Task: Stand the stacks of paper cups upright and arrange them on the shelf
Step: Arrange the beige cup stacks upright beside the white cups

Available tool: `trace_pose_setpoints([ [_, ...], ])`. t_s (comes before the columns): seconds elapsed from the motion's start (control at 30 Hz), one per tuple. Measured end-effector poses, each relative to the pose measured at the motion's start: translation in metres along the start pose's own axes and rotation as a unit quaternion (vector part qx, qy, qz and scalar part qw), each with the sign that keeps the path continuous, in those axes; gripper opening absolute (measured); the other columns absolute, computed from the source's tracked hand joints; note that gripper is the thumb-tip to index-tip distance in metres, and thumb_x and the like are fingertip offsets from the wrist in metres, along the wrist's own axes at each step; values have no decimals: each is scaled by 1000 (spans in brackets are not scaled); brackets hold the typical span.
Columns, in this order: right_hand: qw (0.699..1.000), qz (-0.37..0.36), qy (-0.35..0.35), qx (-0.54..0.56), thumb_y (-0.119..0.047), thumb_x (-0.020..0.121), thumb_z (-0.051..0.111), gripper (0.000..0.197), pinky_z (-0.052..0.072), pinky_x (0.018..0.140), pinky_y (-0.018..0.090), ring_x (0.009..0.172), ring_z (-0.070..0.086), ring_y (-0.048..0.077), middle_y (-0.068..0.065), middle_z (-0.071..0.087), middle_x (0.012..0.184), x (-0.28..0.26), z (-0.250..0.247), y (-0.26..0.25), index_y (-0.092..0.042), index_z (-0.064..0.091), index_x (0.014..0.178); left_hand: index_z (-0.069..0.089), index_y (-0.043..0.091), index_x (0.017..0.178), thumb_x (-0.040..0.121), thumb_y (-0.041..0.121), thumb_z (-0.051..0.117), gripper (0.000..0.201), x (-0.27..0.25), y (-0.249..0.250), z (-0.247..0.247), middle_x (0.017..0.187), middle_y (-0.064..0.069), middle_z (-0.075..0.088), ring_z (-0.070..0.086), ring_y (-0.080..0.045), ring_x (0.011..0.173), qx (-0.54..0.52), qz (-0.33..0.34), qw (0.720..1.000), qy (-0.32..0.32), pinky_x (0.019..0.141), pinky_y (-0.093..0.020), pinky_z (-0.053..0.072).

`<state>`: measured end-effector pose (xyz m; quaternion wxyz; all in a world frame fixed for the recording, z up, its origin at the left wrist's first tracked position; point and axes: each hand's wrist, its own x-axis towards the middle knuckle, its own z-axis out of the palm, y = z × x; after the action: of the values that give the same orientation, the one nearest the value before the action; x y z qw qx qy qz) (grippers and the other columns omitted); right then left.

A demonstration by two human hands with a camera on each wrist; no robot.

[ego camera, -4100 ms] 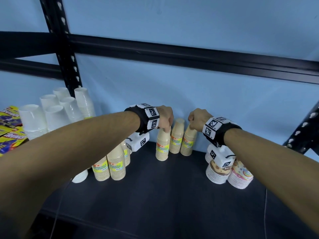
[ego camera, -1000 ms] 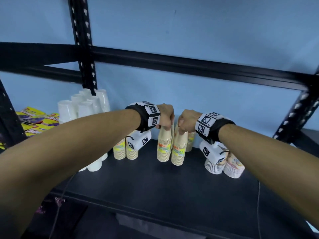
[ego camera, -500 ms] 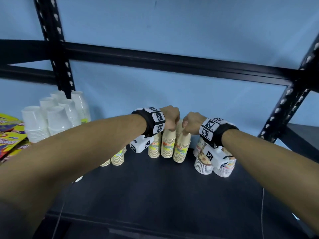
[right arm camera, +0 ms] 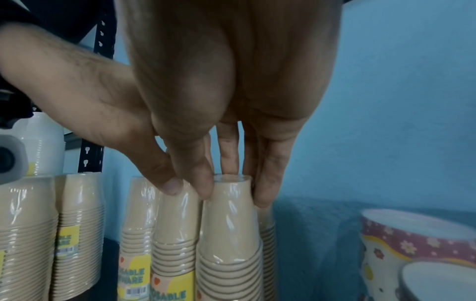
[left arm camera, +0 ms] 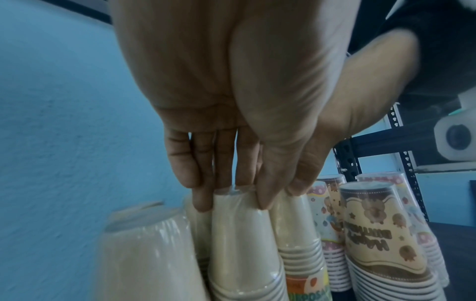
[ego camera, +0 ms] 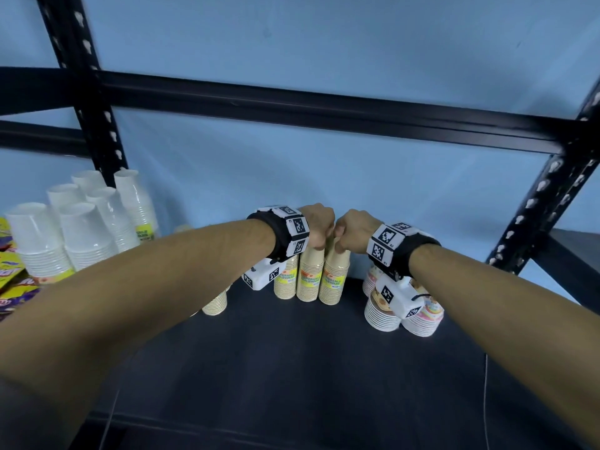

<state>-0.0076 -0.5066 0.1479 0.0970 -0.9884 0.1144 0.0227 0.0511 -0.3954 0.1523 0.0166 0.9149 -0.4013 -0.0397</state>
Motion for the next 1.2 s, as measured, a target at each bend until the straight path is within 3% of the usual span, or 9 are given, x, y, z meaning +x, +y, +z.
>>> trace_pose_setpoints([
  [0.17, 1000, -2, 1, 7, -18, 77, 73, 25, 55, 76, 34, 94, 66, 25, 7, 71, 102, 6, 1, 2, -11, 72, 102, 69, 4, 108, 84, 13, 67, 25, 1, -2, -1, 102, -11, 71, 61, -23, 76, -5, -4, 1000, 0, 62, -28, 45],
  [0.37, 1000, -10, 17, -13, -19, 80, 69, 23, 49, 67, 28, 92, 67, 25, 10, 70, 100, 3, -8, -4, -8, 71, 101, 70, 4, 106, 86, 17, 67, 24, -7, -4, -13, 101, -11, 72, 63, -23, 79, -7, -5, 1000, 17, 62, -28, 45],
  [0.53, 997, -28, 67, 22, -17, 83, 68, 34, 43, 68, 26, 99, 64, 24, 9, 65, 113, 4, -23, -22, -9, 66, 116, 70, 9, 115, 82, 23, 71, 35, -22, -21, -30, 109, -7, 71, 68, -25, 97, -14, -21, 999, 29, 84, -36, 57],
  [0.7, 992, -85, 85, 39, -19, 84, 68, 35, 42, 70, 27, 97, 62, 22, 7, 65, 116, 9, -28, -56, -11, 65, 118, 67, 10, 122, 83, 26, 72, 42, -51, -49, -54, 115, -5, 68, 64, -23, 105, -30, -57, 997, 47, 92, -36, 54],
  [0.9, 986, -143, 73, 49, -22, 82, 71, 39, 44, 71, 27, 97, 63, 22, 6, 65, 114, 12, -15, -107, -12, 64, 119, 69, 12, 119, 84, 24, 71, 36, -91, -89, -60, 113, -4, 69, 64, -21, 101, -52, -127, 988, 71, 87, -31, 53],
  [1.07, 982, -175, 44, 60, -22, 82, 70, 40, 45, 71, 28, 99, 63, 24, 7, 65, 115, 12, 4, -142, -12, 63, 120, 68, 14, 117, 84, 24, 72, 35, -119, -114, -50, 111, -5, 68, 61, -19, 92, -47, -184, 979, 74, 75, -27, 47],
  [1.2, 978, -195, 31, 67, -23, 83, 70, 41, 45, 72, 27, 101, 63, 24, 8, 64, 117, 11, 19, -164, -12, 62, 121, 66, 12, 121, 86, 19, 70, 35, -136, -127, -41, 117, -7, 65, 63, -23, 103, -30, -220, 973, 66, 72, -27, 45],
])
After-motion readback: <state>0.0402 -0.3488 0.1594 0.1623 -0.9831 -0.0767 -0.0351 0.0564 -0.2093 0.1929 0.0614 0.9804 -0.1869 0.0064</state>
